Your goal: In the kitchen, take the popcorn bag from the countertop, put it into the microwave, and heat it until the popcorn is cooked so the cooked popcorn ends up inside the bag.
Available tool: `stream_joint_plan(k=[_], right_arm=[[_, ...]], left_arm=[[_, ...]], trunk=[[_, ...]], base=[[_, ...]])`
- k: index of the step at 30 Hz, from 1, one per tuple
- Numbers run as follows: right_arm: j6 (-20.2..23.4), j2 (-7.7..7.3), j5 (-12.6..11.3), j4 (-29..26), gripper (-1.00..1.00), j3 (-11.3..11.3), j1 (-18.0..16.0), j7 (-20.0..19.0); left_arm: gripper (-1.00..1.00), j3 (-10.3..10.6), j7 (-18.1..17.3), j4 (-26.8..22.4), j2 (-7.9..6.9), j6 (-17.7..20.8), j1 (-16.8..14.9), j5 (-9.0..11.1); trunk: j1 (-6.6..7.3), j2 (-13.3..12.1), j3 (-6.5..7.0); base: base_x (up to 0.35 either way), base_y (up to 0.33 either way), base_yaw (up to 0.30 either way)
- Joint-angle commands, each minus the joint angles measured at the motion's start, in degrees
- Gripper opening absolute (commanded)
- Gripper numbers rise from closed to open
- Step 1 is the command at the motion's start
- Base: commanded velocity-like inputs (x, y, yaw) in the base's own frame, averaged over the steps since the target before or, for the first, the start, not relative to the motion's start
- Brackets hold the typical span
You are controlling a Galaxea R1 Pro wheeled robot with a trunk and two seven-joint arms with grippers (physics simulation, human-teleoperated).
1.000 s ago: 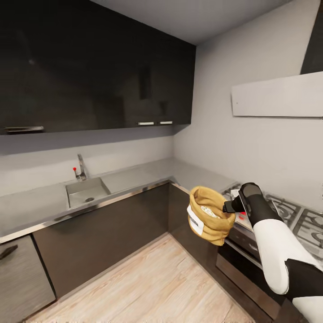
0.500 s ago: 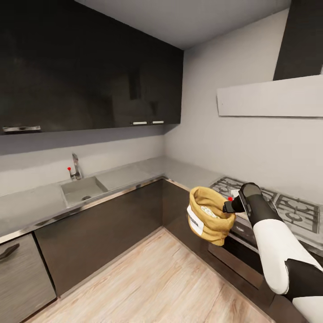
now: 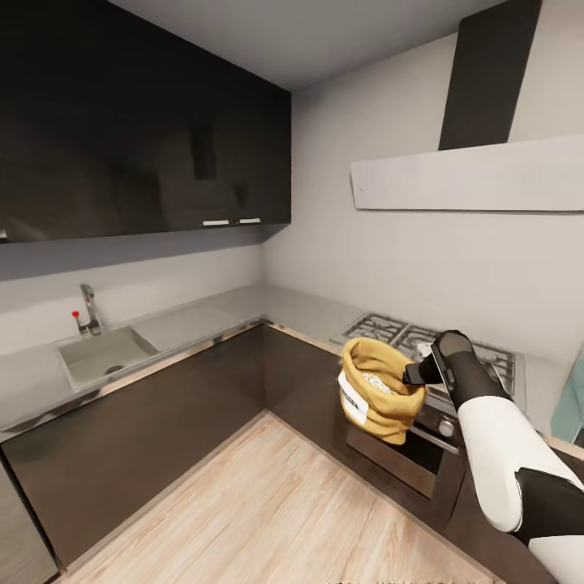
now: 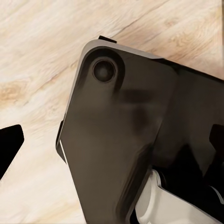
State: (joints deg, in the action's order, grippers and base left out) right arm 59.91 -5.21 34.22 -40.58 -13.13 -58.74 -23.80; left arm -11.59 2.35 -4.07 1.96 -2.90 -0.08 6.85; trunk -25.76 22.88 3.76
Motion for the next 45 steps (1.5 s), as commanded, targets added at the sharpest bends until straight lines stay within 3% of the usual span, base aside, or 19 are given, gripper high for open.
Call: stream_joint_plan(k=[1,28,29,37,45], right_arm=[[0.1,-0.01,0.6,0.0,-1.00,-0.1,0.0,-0.5],[0.1,0.02,0.7,0.0,-1.00,-0.1,0.0,-0.5],[0.1,0.02,0.6,2.2,-1.00,-0.1,0.0,-0.5],[0.1,-0.06,0.6,3.0,-1.00,-0.2,0.7,-0.1],[0.1,-3.45,0.4,5.7,-1.00,-0.2,2.8,0.0]], left_arm=[[1.00,0.1,0.1,0.0,0.04,-0.2,0.0,0.6],[1.00,0.1,0.1,0.1,0.15,-0.2,0.0,0.7],[1.00,0.1,0.1,0.1,0.19,-0.2,0.0,0.6],[1.00,0.1,0.1,0.1,0.16,-0.2,0.0,0.5],[1.00,0.1,0.1,0.0,0.06,-0.3,0.0,0.5]], trunk=[[-0.02,0.0,-0.02],[-0.02,0.0,-0.02],[-0.02,0.0,-0.02],[-0.02,0.0,-0.02],[-0.02,0.0,-0.02]], base=[[0.000,0.000,-0.283],[-0.305,0.076,-0.039],[-0.346,0.146,0.000],[-0.298,0.130,-0.089],[-0.019,0.009,-0.286]])
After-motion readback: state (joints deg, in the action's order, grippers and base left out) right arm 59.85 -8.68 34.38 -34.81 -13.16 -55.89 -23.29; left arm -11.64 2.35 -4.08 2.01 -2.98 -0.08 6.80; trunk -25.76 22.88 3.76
